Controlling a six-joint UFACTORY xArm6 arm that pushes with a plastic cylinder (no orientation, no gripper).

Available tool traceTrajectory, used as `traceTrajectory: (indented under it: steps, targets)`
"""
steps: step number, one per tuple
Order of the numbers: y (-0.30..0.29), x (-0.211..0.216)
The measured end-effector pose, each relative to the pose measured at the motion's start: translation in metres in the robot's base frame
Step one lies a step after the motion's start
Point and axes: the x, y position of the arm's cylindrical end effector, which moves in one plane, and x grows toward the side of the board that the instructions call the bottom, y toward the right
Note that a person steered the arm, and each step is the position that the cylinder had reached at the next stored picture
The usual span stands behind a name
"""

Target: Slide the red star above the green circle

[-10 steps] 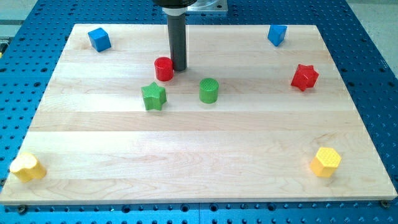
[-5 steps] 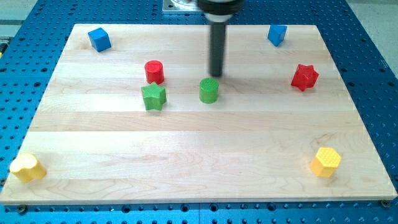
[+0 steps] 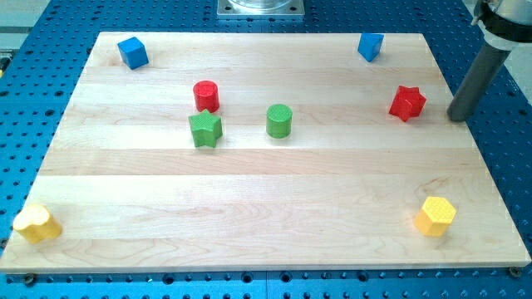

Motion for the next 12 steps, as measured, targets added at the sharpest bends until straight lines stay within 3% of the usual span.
traceTrajectory:
  steps: [1, 2, 4, 5, 6, 7, 8, 9, 10, 11, 12]
  targets:
    - [-0.027, -0.024]
    - [-0.111, -0.026]
    - [-0.161, -0.052]
    - [-0.230, -0.054]
    - [-0.272, -0.010]
    - [-0.272, 0.017]
    - [-0.250, 0.013]
    - [-0.221, -0.030]
    - [-0.129, -0.054]
    - [-0.076, -0.012]
    - [-0.103, 0.025]
